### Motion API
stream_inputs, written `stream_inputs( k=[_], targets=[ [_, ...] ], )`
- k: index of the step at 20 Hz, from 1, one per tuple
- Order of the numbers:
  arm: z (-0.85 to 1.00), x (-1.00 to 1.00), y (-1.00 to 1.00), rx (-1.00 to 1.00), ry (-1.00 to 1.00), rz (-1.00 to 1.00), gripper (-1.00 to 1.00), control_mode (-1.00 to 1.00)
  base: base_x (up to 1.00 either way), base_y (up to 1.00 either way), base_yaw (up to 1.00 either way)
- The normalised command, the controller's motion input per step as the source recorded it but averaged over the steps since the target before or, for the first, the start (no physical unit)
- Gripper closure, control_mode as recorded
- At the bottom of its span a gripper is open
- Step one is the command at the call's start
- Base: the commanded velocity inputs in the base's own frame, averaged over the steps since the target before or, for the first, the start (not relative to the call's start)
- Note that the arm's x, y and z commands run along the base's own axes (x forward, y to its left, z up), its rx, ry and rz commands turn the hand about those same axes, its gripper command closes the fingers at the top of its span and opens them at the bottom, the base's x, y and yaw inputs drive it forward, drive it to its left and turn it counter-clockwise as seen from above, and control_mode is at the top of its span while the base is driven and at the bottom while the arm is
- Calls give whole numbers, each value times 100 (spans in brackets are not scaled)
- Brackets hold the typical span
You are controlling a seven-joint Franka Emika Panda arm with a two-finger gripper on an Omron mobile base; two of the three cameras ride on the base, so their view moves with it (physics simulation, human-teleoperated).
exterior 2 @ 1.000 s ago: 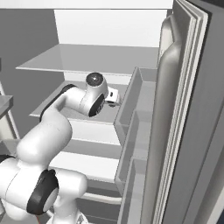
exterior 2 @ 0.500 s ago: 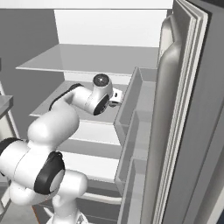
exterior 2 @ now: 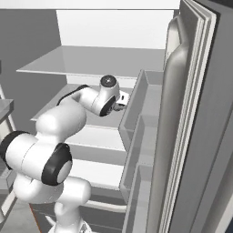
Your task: Pick the egg and butter from the fridge and place them by the bowl for mixing.
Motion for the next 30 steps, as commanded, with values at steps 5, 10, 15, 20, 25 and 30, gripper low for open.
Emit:
stream_inputs(
  k=[5, 10, 15, 20, 25, 30],
  targets=[
    [-22, 28, 0, 0, 0, 0, -100, -100, 0, 0, 0],
    [0, 29, 0, 0, 0, 0, -100, -100, 0, 0, 0],
    [-1, 27, -6, 0, 0, 0, -100, -100, 0, 0, 0],
    [-2, 31, -12, 1, 0, 0, -100, -100, 0, 0, 0],
    [-2, 20, -11, 1, 0, 0, -100, -100, 0, 0, 0],
    [-1, 1, -1, 0, 2, 0, -100, -100, 0, 0, 0]
  ],
)
